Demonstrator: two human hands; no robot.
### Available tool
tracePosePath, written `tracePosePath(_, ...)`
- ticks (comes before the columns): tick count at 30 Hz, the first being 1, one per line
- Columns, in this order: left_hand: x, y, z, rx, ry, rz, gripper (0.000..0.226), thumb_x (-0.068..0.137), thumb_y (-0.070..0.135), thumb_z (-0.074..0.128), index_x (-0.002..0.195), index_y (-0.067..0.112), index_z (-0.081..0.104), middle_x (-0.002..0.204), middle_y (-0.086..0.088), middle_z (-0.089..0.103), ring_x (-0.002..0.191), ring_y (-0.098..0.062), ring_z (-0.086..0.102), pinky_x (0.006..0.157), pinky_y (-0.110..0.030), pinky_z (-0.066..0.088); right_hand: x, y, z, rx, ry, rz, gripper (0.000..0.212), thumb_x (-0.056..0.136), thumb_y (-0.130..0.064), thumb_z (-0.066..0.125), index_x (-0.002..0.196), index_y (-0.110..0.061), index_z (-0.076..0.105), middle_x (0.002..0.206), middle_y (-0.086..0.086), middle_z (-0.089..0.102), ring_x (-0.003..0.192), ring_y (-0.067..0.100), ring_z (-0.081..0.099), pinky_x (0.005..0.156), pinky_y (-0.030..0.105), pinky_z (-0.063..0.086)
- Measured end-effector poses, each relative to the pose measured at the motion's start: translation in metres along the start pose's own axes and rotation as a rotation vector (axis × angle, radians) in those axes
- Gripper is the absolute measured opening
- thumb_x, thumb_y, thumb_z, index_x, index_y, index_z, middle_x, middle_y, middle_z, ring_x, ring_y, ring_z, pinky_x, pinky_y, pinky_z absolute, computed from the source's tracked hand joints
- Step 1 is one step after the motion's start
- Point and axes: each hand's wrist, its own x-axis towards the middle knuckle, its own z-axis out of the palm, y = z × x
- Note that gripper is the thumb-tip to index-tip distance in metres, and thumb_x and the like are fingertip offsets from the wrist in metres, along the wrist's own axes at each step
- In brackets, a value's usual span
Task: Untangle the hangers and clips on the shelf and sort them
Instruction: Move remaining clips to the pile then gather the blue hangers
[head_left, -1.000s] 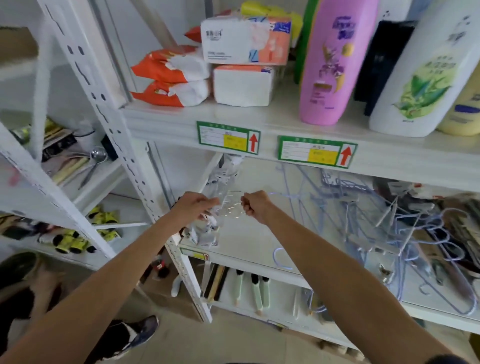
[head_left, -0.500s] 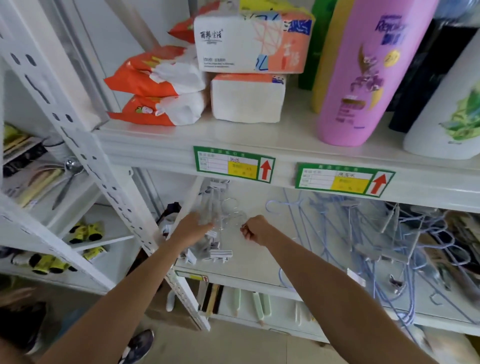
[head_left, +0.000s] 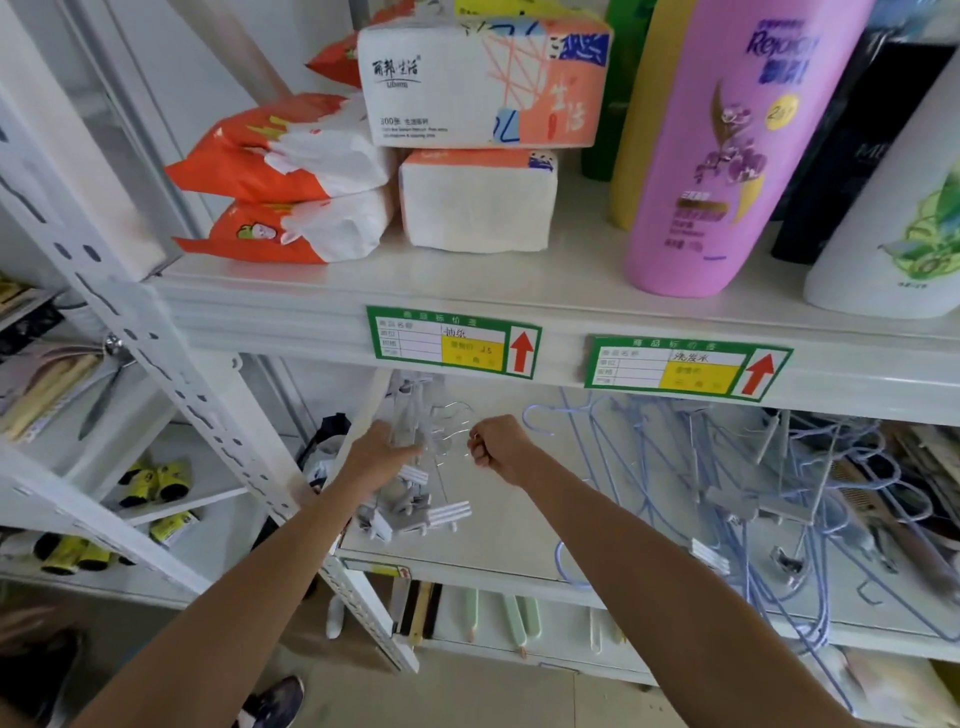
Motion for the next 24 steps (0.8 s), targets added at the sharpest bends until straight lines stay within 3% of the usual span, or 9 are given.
tracePosePath(5,0.005,-0.001,0.017,-0.016,0.083,-0.028,0.050,0.065,0.018,0.085,0.101,0.011,0.052,0.101,-0.009,0.057,0.076,-0.016,0.056,0.056,-0.026,0.041,0.017,-0.007,0.016,0.015,0.135,0.011,0.023,0.093,0.008,0.034,0.083,-0.001,0.052,0.070,0.018,0.060,0.043,0.019,0.050,0.039,0.021,0.040)
tracePosePath(8,0.005,0.007,0.013,-0.149,0.025,-0.098,0.027,0.078,-0.002,0.072,0.090,0.011,0.053,0.090,-0.010,0.060,0.070,-0.015,0.058,0.046,-0.021,0.045,0.019,-0.004,0.018,-0.087,0.096,-0.030,0.008,0.096,-0.001,0.045,0.100,-0.008,0.048,0.096,0.014,0.063,0.070,0.020,0.068,0.056,0.024,0.058)
tracePosePath(10,0.011,0.010,0.008,-0.150,0.030,-0.139,0.010,0.088,0.006,0.063,0.096,0.004,0.058,0.094,-0.012,0.063,0.072,-0.018,0.057,0.056,-0.023,0.048,0.019,-0.004,0.016,-0.278,0.076,-0.022,0.007,0.099,-0.018,0.051,0.095,-0.013,0.052,0.095,0.006,0.060,0.077,0.015,0.065,0.062,0.019,0.056)
tracePosePath(12,0.015,0.007,0.009,-0.153,0.016,-0.133,0.038,0.089,0.029,0.065,0.113,0.000,0.059,0.100,-0.009,0.062,0.081,-0.020,0.057,0.068,-0.029,0.048,0.016,-0.004,0.015,-0.687,0.152,-0.061,0.027,0.095,-0.038,0.059,0.097,-0.011,0.063,0.095,0.003,0.059,0.087,0.015,0.063,0.070,0.020,0.053)
tracePosePath(14,0.013,0.005,0.012,-0.119,-0.037,-0.110,0.073,0.074,0.055,0.073,0.123,0.005,0.052,0.106,-0.005,0.060,0.092,-0.018,0.061,0.068,-0.026,0.048,0.019,-0.007,0.015,-0.937,0.106,-0.137,0.023,0.091,-0.022,0.064,0.103,-0.002,0.067,0.089,0.008,0.064,0.091,0.023,0.068,0.064,0.025,0.055)
tracePosePath(16,0.012,0.002,0.018,0.023,-0.028,-0.095,0.109,0.048,0.072,0.074,0.133,0.011,0.041,0.125,-0.007,0.052,0.110,-0.024,0.058,0.082,-0.033,0.054,0.017,-0.015,0.012,-1.098,0.232,-0.202,0.019,0.086,-0.013,0.061,0.101,-0.004,0.066,0.091,0.011,0.067,0.095,0.029,0.068,0.062,0.026,0.049)
tracePosePath(19,0.015,-0.005,0.028,0.139,0.005,-0.056,0.114,0.047,0.071,0.072,0.139,0.015,0.036,0.137,-0.009,0.041,0.126,-0.029,0.047,0.101,-0.046,0.048,0.015,-0.029,0.009,-1.320,0.311,-0.375,0.027,0.084,-0.020,0.061,0.110,-0.010,0.062,0.109,0.010,0.064,0.105,0.029,0.061,0.076,0.033,0.047)
tracePosePath(24,0.013,-0.001,0.028,0.091,0.029,-0.085,0.111,0.050,0.063,0.070,0.143,0.015,0.032,0.139,-0.011,0.038,0.132,-0.033,0.041,0.104,-0.050,0.043,0.030,-0.029,0.025,-1.498,-0.017,-0.356,0.058,0.092,-0.018,0.048,0.149,-0.018,0.036,0.149,0.009,0.039,0.134,0.032,0.038,0.110,0.046,0.036)
